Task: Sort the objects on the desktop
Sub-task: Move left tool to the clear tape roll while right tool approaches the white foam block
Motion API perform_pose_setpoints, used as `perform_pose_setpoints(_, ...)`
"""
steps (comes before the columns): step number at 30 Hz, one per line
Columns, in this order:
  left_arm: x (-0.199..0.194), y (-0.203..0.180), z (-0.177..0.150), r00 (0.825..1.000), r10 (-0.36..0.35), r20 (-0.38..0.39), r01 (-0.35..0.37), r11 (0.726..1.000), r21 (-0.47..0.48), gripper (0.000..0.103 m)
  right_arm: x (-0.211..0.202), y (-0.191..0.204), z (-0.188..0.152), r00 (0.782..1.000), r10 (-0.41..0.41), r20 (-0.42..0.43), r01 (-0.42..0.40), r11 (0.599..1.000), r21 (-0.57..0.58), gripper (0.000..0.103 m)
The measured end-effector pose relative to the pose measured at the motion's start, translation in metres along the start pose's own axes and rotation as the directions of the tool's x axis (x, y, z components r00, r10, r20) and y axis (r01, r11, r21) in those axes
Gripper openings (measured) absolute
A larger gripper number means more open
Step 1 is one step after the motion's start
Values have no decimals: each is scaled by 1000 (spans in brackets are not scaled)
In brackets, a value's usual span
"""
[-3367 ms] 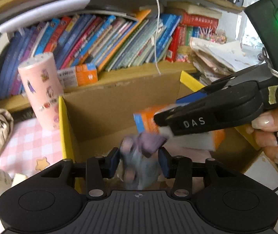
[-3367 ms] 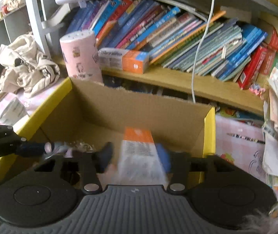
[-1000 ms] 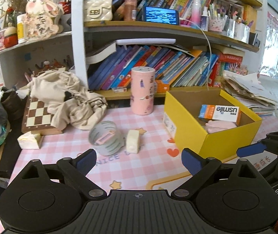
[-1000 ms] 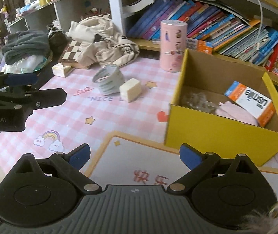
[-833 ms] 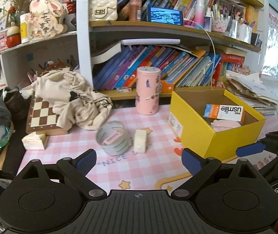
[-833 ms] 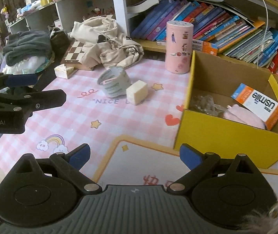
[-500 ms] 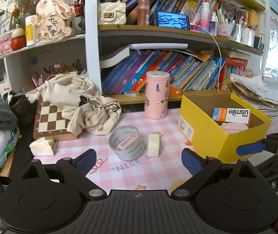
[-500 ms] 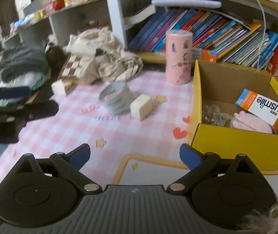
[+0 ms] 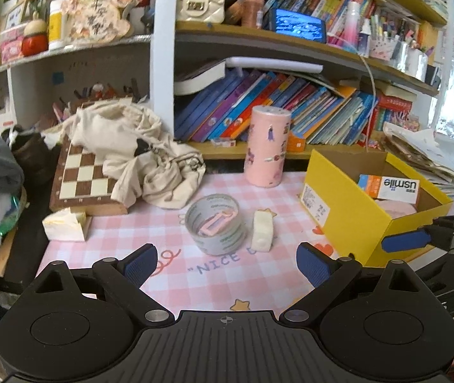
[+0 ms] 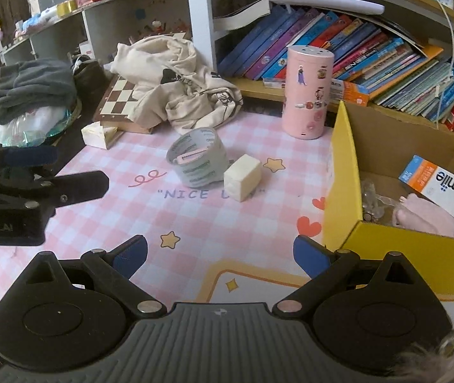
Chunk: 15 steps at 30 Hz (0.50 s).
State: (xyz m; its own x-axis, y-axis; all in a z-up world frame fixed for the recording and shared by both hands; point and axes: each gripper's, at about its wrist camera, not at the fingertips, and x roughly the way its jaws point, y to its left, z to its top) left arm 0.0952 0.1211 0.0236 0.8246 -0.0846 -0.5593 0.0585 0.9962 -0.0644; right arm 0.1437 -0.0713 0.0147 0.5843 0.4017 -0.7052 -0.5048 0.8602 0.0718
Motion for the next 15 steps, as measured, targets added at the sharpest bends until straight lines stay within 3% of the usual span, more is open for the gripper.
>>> perform_pose_setpoints(15, 55, 18, 6, 998, 33, -60, -33, 999, 0, 96, 53, 0, 24, 1000, -18, -13, 17, 997, -76, 99)
